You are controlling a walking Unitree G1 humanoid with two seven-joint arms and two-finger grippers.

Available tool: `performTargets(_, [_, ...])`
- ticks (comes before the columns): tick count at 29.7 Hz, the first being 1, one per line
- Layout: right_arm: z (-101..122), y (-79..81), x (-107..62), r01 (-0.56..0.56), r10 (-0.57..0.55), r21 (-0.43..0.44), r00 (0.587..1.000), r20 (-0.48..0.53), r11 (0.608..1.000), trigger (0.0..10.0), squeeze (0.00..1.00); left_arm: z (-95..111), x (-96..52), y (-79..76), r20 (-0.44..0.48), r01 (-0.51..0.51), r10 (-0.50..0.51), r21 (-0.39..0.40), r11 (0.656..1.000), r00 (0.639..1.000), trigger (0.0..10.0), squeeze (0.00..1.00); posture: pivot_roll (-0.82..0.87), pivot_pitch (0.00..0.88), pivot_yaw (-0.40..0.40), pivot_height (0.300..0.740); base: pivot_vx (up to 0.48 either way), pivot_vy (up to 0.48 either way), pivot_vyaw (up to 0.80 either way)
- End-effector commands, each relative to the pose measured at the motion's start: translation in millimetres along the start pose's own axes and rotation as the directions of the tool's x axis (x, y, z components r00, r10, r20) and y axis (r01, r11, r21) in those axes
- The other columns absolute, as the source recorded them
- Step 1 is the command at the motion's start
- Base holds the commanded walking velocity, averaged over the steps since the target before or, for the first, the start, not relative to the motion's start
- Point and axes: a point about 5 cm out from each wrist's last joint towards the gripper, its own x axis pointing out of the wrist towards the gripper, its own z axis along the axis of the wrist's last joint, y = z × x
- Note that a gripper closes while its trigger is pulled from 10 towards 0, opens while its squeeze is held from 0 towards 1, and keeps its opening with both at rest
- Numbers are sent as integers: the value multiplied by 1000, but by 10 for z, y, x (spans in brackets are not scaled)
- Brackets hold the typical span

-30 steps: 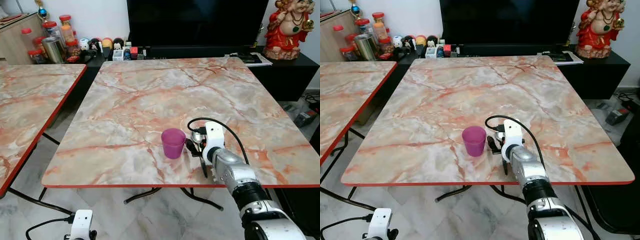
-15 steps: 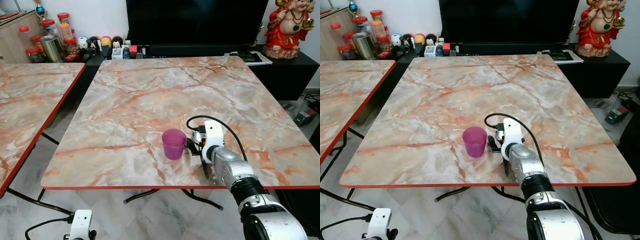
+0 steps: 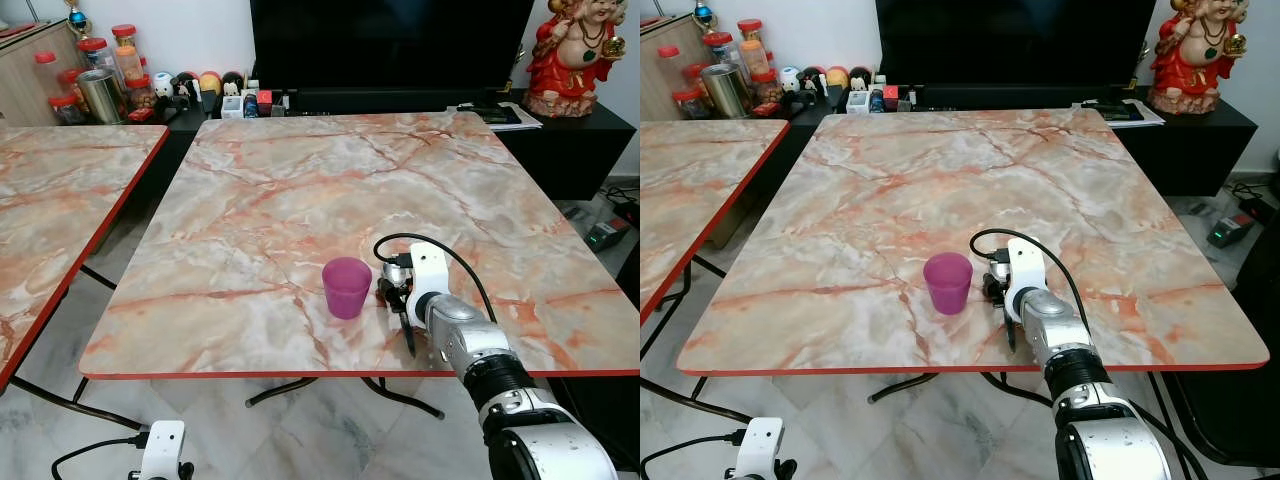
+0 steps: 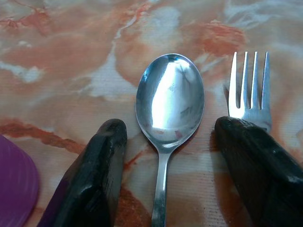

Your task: Setting the table

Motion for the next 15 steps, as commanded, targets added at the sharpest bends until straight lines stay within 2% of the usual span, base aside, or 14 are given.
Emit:
performTargets(1, [53, 6, 6, 4, -4, -13, 1000, 0, 1000, 10000, 0, -9, 2, -7, -9, 1, -1, -7, 1000, 1000, 10000, 0, -48, 0, 2, 740, 0, 0, 0])
performTargets(10, [37, 36, -2, -11, 11, -13, 1000, -11, 1000, 10000, 0, 3, 7, -20, -9, -2, 1, -9, 1000, 1000, 10000, 0, -46, 0, -2, 740, 0, 0, 0])
performTargets(15, [52, 87, -22, -38, 37, -44, 999, -9, 998, 10000, 0, -7, 6, -27, -12, -2, 2, -14, 1000, 1000, 10000, 0, -50, 0, -6, 740, 0, 0, 0])
